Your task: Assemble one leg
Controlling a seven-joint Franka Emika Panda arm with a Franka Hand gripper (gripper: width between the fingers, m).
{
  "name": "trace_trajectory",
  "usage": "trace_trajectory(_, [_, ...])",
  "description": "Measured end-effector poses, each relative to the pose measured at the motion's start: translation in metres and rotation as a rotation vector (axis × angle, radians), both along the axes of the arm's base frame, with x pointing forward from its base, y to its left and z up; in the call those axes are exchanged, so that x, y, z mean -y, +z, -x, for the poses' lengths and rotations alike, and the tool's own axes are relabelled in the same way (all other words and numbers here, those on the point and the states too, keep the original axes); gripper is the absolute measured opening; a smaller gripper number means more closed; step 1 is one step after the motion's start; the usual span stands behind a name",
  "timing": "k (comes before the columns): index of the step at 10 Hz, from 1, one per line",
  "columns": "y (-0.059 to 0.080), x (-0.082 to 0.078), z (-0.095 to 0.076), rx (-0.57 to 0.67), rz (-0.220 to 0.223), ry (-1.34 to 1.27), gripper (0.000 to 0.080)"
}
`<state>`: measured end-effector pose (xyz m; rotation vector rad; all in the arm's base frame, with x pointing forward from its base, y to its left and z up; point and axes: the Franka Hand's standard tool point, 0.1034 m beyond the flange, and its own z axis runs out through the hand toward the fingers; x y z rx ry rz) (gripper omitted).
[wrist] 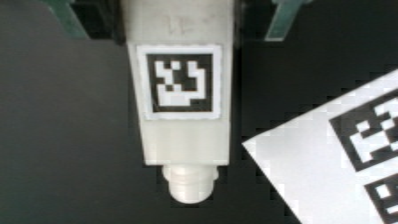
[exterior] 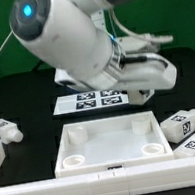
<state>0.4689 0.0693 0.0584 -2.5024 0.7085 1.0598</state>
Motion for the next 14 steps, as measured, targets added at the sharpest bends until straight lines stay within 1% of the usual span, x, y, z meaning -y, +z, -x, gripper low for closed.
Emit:
trace_trajectory(1, [0.014, -0.004, -0.004, -0.006, -0.014, 0.013, 0.0281])
trace_trajectory(2, [0.015, -0.006, -0.012, 0.04, 0.004, 0.011, 0.0281])
trace_trajectory(3, [0.012, -0.006, -0.017, 0.127, 0.053, -0.005, 0.0281])
trace_trajectory(4, [0.014, -0.008, -0.014, 0.188, 0.09, -0.01, 0.0281])
trace_trajectory(5, [0.014, -0.009, -0.015, 0.23, 0.112, -0.013, 0.0281])
trace_trajectory(6, [0.013, -0.008, -0.023, 0.314, 0.149, -0.017, 0.0281])
trace_trajectory(7, [0.019, -0.002, -0.033, 0.404, 0.178, 0.006, 0.0281])
trace_trajectory(8, [0.031, -0.001, -0.043, 0.483, 0.215, 0.026, 0.0281])
trace_trajectory(9, [0.044, -0.003, -0.054, 0.549, 0.233, 0.054, 0.0282])
trace_trajectory(10, [0.052, -0.005, -0.067, 0.636, 0.257, 0.06, 0.0282])
trace_trajectory(11, [0.059, -0.008, -0.076, 0.717, 0.29, 0.074, 0.0282])
trace_trajectory(14, [0.056, -0.015, -0.079, 0.909, 0.366, 0.046, 0.0282])
